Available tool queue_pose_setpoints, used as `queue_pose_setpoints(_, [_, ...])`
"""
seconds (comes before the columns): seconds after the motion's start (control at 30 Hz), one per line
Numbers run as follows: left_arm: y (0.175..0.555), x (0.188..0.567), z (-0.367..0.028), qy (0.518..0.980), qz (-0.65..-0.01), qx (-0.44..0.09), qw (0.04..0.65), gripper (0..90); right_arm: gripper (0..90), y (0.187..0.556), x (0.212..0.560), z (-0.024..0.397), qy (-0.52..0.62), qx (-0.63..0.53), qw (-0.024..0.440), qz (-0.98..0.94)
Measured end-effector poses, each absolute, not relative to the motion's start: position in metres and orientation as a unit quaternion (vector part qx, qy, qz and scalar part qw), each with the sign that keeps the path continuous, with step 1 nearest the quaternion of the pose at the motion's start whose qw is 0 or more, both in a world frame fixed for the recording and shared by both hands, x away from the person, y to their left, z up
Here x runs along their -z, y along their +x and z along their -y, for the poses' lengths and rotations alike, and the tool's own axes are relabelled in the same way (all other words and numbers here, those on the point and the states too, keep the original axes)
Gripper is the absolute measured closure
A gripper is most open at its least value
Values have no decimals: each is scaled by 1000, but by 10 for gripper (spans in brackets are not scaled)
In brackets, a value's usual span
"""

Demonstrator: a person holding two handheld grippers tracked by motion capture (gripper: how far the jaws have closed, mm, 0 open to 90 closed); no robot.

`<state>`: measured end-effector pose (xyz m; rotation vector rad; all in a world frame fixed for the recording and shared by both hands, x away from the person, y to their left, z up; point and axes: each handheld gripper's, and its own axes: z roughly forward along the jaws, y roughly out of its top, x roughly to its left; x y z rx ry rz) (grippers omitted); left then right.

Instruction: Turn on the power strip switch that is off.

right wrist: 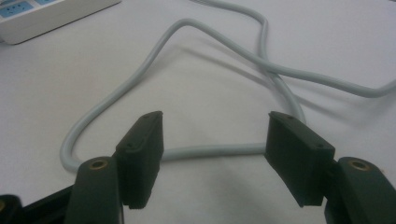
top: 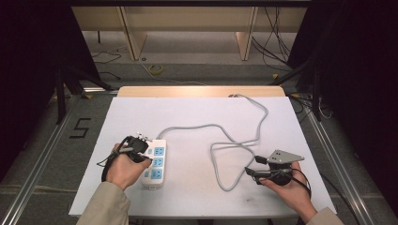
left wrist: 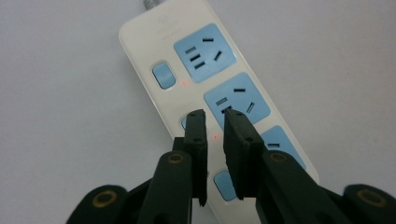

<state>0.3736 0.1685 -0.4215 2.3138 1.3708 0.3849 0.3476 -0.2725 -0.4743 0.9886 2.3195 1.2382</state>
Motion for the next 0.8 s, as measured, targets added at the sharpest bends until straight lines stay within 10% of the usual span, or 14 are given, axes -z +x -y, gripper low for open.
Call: queue_pose_setpoints(0.8, [365, 423, -185, 818, -450, -177, 313, 654, 378, 347, 474, 272, 347, -435, 165, -814])
